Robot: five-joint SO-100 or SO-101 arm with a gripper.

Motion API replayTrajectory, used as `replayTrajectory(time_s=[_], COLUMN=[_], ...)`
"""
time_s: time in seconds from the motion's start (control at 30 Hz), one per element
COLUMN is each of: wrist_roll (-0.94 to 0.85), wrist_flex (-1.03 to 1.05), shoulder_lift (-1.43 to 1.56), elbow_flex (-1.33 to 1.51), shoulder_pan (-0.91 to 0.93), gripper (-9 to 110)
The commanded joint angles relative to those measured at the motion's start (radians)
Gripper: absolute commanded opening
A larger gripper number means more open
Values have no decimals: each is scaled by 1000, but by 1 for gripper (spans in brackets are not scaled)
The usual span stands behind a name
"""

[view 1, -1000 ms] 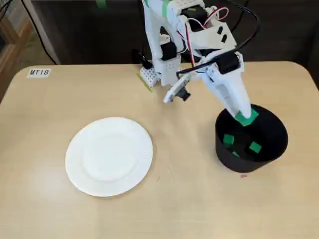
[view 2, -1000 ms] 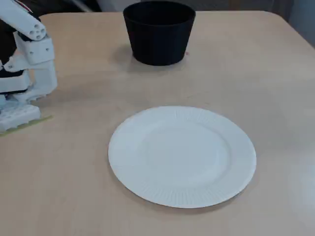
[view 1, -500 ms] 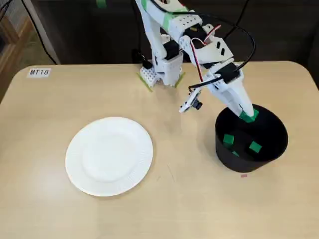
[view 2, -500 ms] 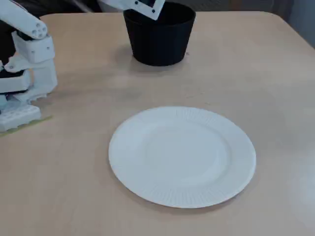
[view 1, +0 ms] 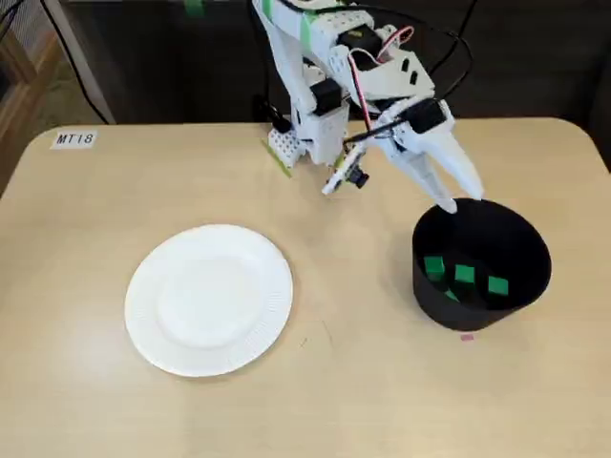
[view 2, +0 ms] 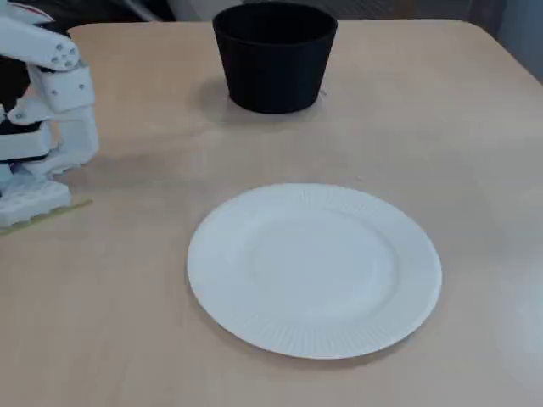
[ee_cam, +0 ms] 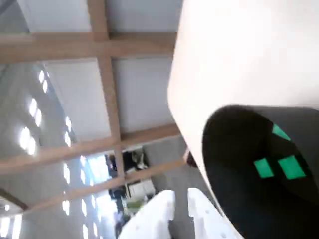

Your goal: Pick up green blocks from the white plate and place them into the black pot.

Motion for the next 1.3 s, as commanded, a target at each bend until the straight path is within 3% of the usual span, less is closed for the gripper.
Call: replayTrajectory(time_s=[0.0,0.13,0.27,0.5,1.03,1.27], wrist_roll=[-15,-32,-57,-20,-69,-49], wrist_flex=[225,430,528,560,477,471], shoulder_lift=[71,196,311,606,617,617], elbow_flex=[-153,-155,-64,232,615,632], shoulder_pan=[141,302,339,344,407,445], gripper=[-2,-2,-2,-2,-2,-2])
